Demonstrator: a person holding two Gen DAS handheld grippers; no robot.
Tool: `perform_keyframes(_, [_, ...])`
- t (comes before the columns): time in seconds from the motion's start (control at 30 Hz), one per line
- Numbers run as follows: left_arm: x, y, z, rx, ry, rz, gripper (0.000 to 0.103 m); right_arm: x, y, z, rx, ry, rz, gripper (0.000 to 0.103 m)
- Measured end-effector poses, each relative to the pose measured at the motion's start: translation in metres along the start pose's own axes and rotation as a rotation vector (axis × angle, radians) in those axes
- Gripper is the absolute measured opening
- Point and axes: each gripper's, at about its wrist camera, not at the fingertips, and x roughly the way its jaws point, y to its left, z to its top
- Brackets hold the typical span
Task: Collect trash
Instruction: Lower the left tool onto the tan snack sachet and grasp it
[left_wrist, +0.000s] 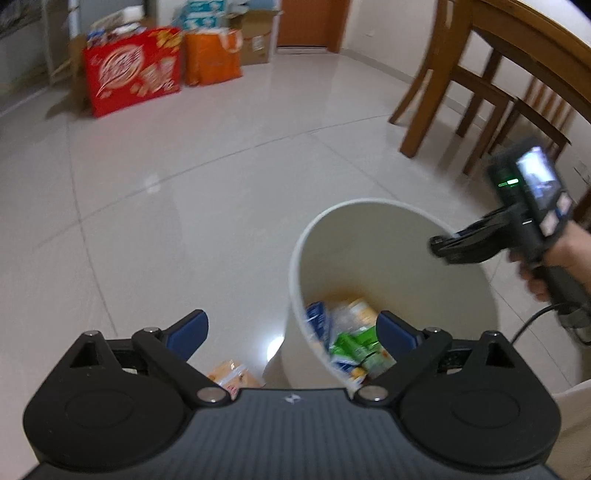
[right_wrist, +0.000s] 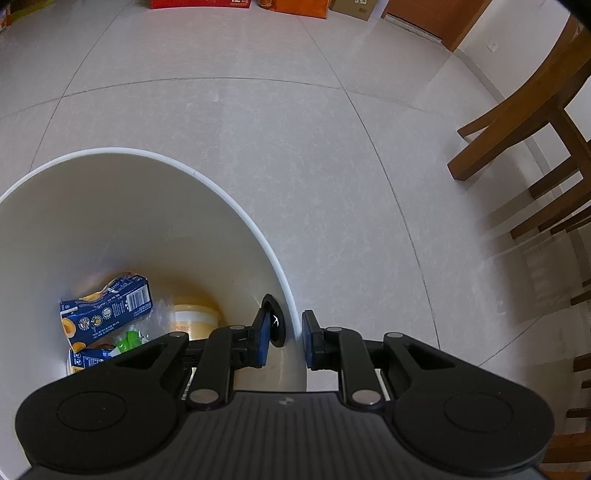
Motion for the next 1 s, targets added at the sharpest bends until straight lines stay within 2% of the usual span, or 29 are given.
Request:
perform_keyframes(0.23, [0.055,0.056,-0.039,-0.088,0.048,0.031,0.097,0.000,0.002,0.002,-0.012,0.002,-0.011,0.022])
perform_keyframes(0.33, [0.087,0.069,-0.053,-0.094,0.081,0.001,0.097,-0.001,0.002,0.001,-0.021,0.002,-0.012,0.022])
perform_keyframes(0.5, [0.150,0.074,-0.073,0.009,0.125,0.025,0.097,-0.001,0.004,0.000,-0.041,-0.004,-0.024,0.022])
perform_keyframes(0.57, [0.176,0.074,-0.081,0.055,0.143,0.068,0.097,-0.002,0.006,-0.002,-0.054,-0.010,-0.032,0.022])
perform_keyframes(0.63, [0.200,0.075,-0.089,0.081,0.161,0.080,0.097,-0.002,0.007,-0.004,-0.063,-0.013,-0.036,0.022])
perform_keyframes(0.83, [0.248,0.081,-0.106,0.027,0.187,0.050,0.097,-0.004,0.010,-0.005,-0.075,-0.019,-0.046,0.022])
perform_keyframes(1.0, [0.263,0.084,-0.114,0.019,0.186,0.046,0.097,-0.004,0.012,-0.005,-0.075,-0.021,-0.050,0.022])
